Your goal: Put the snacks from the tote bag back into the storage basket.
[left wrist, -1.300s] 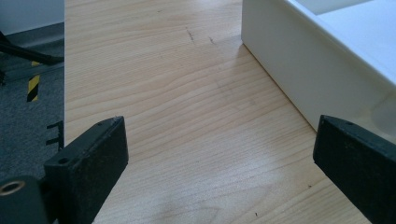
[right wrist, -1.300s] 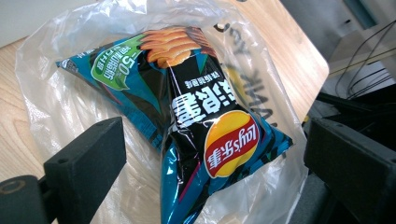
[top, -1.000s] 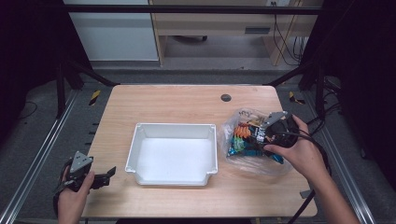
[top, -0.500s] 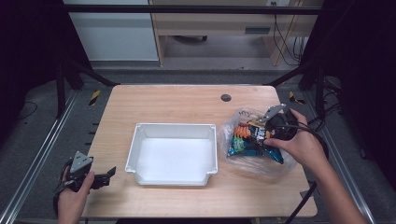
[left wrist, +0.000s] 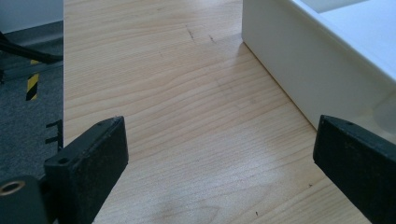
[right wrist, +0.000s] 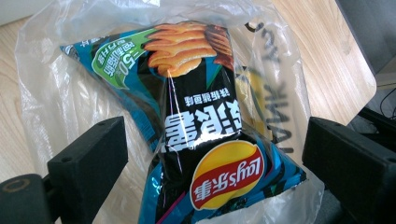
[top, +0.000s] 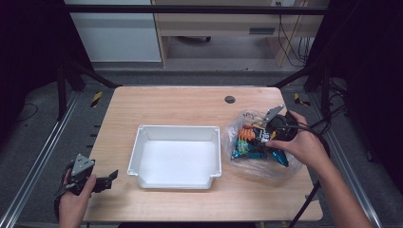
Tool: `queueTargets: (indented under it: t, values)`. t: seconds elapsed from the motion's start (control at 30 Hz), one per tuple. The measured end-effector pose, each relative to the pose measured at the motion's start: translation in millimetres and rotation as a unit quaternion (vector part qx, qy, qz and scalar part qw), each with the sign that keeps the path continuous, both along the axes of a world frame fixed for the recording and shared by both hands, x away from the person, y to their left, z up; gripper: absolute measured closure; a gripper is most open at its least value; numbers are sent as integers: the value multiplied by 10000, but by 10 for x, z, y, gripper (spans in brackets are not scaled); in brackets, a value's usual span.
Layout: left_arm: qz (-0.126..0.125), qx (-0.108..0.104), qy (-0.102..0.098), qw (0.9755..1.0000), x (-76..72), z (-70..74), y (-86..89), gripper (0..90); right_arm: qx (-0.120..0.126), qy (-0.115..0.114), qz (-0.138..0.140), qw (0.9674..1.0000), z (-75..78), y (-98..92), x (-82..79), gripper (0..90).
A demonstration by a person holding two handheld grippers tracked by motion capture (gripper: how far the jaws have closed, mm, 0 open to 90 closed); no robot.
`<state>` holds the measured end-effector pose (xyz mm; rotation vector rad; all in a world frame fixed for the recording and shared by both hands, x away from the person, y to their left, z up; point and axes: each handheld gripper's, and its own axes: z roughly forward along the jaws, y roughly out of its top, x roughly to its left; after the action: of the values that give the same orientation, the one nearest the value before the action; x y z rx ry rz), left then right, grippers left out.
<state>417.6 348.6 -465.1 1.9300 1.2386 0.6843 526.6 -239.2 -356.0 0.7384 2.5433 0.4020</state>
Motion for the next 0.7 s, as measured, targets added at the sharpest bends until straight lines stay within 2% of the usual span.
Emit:
queueTargets:
  t: [0.7]
  values:
    - [-42, 9, 28, 10000, 1, -3, -4, 29, -7, 81, 94, 9999, -64, 15, 76, 73]
